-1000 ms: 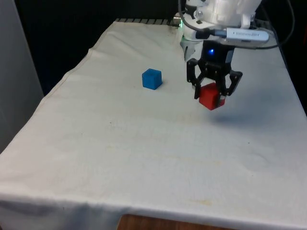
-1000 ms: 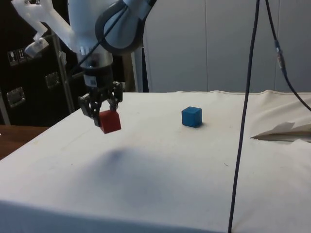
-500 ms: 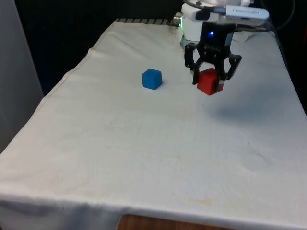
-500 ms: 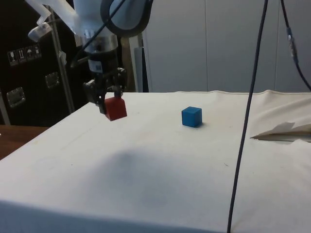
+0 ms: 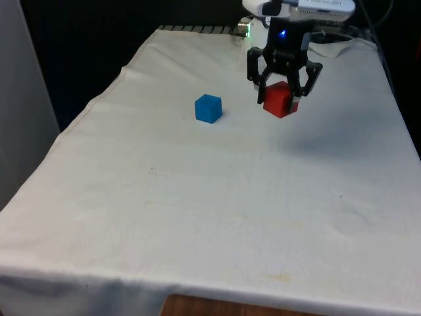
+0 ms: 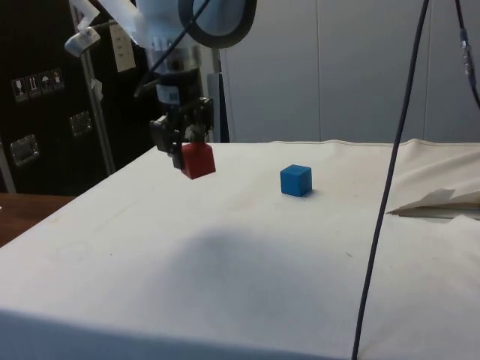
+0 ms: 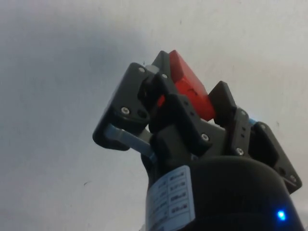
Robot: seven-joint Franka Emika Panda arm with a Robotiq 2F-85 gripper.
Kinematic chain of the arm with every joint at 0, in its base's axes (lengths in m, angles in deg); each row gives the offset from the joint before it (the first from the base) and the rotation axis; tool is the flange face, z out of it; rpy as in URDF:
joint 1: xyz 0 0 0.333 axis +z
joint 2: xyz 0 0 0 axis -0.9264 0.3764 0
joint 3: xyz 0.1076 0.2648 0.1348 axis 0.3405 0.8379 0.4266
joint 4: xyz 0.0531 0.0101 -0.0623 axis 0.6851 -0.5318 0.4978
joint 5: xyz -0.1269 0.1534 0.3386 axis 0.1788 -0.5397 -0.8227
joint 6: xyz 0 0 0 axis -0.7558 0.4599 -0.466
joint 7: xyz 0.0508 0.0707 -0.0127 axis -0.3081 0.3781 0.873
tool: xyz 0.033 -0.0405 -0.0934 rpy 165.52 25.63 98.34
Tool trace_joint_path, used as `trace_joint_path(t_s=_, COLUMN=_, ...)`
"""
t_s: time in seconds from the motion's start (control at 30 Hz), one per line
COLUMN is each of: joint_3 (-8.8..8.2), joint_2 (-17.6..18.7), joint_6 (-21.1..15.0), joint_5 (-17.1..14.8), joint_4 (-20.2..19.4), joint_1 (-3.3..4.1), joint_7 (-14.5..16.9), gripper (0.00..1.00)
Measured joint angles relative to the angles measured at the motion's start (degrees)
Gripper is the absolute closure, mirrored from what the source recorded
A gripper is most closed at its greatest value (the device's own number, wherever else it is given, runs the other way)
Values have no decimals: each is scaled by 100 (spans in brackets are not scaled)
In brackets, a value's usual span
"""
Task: Stack the two cubes.
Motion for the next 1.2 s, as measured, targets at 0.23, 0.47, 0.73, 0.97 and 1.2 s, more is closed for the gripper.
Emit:
trace_joint_path(t_s=0.23, joint_3=-57, joint_2=-332, joint_6=-155, joint_5=0, joint_4=-464, joint_1=-34, joint_7=218, gripper=87)
trace_joint_path(t_s=0.47, joint_3=-97, joint_2=-504, joint_6=-304, joint_5=0, joint_4=-722, joint_1=-57, joint_7=344, gripper=87)
trace_joint_path(t_s=0.73, joint_3=-115, joint_2=-716, joint_6=-544, joint_5=0, joint_4=-1066, joint_1=-103, joint_7=470, gripper=87)
trace_joint_path(t_s=0.97, joint_3=-160, joint_2=-900, joint_6=-739, joint_5=0, joint_4=-1358, joint_1=-115, joint_7=579, gripper=87)
trace_joint_path(t_s=1.2, joint_3=-218, joint_2=-1094, joint_6=-928, joint_5=0, joint_4=-1662, joint_1=-126, joint_7=699, gripper=87)
